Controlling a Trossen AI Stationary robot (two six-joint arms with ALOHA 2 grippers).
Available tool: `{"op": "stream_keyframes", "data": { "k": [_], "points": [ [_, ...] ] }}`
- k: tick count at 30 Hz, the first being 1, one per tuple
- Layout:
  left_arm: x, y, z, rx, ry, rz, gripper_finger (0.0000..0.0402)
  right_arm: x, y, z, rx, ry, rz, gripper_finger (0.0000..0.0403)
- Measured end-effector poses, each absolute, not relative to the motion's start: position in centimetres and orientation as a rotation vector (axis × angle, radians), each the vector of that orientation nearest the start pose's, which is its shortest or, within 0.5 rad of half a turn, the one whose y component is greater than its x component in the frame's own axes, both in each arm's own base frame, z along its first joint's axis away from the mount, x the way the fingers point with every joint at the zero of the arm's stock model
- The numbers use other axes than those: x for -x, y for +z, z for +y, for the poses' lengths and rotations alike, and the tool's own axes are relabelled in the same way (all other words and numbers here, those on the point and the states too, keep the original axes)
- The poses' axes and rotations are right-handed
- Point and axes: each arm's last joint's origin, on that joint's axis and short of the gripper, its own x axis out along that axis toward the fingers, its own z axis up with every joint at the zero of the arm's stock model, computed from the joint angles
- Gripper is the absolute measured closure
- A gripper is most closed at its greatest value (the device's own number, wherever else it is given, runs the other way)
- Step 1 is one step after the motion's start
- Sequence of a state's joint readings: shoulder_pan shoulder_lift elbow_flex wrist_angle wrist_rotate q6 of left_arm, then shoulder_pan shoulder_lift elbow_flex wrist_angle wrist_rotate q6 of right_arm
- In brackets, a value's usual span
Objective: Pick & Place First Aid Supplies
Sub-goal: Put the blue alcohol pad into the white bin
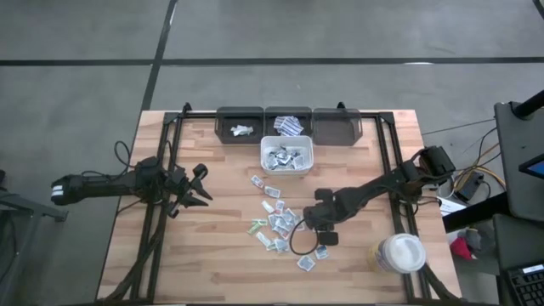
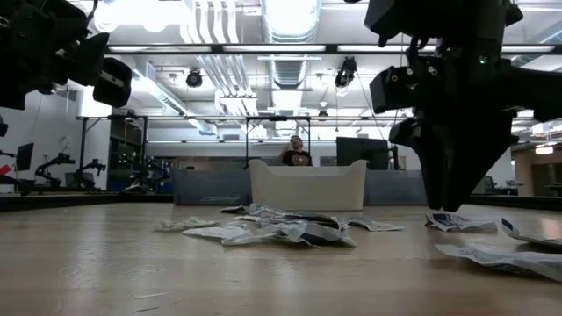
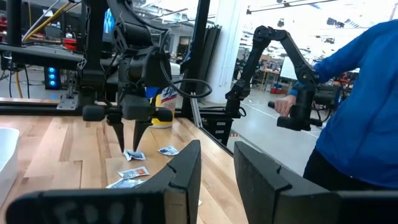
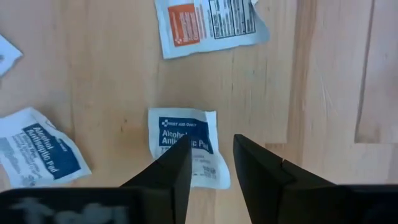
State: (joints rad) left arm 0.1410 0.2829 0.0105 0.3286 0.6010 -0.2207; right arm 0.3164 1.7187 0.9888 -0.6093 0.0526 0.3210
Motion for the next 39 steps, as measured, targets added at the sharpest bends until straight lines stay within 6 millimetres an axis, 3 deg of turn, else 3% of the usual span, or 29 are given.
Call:
{"op": "stream_keyframes", "data": {
  "k": [10,28,33,39],
  "points": [
    [-11.1,17.4,-0.1,0.196,-0.464,-0.002,0.0307,-27.9,13.7,8.9,-0.033,-0.016,1.364,0.0324],
    [-11.1,17.4,-0.1,0.197,-0.464,-0.001,0.0307,-27.6,13.5,8.6,-0.064,-0.085,1.368,0.0394],
    [-11.1,17.4,-0.1,0.200,-0.464,-0.001,0.0307,-28.2,14.1,8.0,-0.131,-0.056,1.378,0.0394],
    [-11.1,17.4,-0.1,0.201,-0.464,0.000,0.0307,-30.4,16.6,6.9,-0.157,0.029,1.288,0.0395]
  ]
}}
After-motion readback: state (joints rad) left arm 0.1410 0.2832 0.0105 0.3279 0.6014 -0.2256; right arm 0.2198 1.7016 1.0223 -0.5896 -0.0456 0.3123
